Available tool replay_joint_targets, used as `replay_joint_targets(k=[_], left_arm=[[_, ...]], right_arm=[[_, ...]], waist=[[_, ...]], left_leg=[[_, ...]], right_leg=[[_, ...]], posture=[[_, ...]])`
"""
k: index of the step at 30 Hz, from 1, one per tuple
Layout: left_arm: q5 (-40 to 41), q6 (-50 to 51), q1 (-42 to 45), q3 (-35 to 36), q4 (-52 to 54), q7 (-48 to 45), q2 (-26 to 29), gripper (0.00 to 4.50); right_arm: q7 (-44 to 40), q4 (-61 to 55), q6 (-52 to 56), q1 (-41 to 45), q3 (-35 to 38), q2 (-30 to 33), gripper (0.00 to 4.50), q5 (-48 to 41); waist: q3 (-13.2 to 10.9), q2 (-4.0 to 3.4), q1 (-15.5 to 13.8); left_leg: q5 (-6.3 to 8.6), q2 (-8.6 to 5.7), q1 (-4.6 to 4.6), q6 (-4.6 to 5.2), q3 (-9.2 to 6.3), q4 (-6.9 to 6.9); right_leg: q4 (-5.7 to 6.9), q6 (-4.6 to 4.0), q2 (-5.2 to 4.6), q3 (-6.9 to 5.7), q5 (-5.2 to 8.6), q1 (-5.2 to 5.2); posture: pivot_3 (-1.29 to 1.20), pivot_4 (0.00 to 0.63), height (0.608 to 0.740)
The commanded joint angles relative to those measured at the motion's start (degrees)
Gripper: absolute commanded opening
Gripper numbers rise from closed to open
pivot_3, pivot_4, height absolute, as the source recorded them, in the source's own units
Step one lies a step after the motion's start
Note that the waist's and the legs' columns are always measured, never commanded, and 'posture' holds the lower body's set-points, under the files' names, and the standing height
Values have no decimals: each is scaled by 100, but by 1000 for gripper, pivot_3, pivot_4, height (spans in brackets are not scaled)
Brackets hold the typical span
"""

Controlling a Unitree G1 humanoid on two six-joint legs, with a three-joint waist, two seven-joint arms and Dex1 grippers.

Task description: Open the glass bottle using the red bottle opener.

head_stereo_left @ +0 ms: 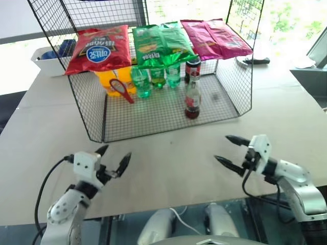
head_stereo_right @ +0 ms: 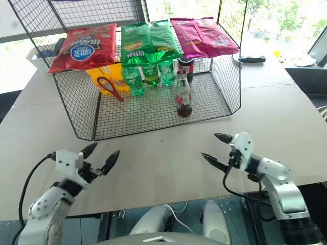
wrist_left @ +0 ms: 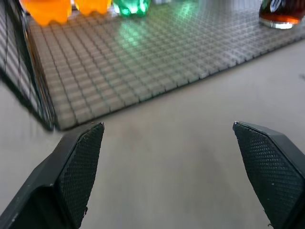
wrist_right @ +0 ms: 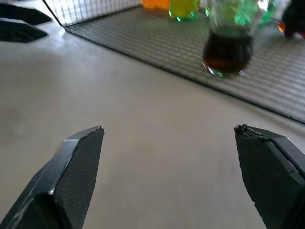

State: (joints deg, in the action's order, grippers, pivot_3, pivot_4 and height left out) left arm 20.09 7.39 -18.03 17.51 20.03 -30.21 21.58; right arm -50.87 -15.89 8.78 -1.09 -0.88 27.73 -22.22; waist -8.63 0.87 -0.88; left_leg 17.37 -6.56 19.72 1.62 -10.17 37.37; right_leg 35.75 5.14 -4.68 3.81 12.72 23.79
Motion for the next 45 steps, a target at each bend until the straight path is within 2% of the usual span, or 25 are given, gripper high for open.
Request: replay_joint_targets(k=[1,11,16,33,41,44,45], left_arm=[[190,141,391,122,302,252,24,4500],[312,538,1787,232,265,1162,-103,4500],[223,656,2207,164,97,1488,-203,4500],[-19,441,3611,-105,-1257,1277,-25,4500],[-55,250,3968,-254,-1538,1208,-167,4500],[8,210,3882,-215,-1457,1159,-205,3612],[30,217,3844,-204,-1432,1143,-213,3115]], right_arm=[[281,-782,385,189,-189,-146,4411,-267],[899,-1609,1177,1047,-238,-527,4411,-951],[1099,-1720,1326,1254,-234,-634,4411,-1151],[1322,-1750,1384,1441,-247,-644,4411,-1212],[1311,-1699,1315,1438,-297,-645,4411,-1123],[1313,-1688,1293,1431,-315,-657,4500,-1085],[1313,-1684,1290,1431,-318,-661,4500,-1078]], waist=[[0,1,-1],[2,4,2],[3,5,4],[4,8,10],[5,9,21],[5,9,20],[5,9,19]], left_leg=[[0,0,1,0,0,0],[0,-2,3,-2,-4,1],[0,-3,4,-1,-3,1],[0,-4,14,-2,-5,2],[0,-6,16,-2,-6,2],[-1,-6,16,-2,-6,2],[-1,-6,16,-2,-6,2]], right_leg=[[0,0,0,0,0,0],[3,-2,2,-2,-1,10],[3,-2,2,-2,-1,11],[7,-4,3,-4,-3,26],[7,-4,2,-4,-3,28],[7,-4,1,-4,-3,29],[7,-4,1,-4,-3,29]], posture=[[0,150,740],[0,150,740],[0,150,740],[0,150,740],[0,150,740],[0,150,740],[0,150,740]])
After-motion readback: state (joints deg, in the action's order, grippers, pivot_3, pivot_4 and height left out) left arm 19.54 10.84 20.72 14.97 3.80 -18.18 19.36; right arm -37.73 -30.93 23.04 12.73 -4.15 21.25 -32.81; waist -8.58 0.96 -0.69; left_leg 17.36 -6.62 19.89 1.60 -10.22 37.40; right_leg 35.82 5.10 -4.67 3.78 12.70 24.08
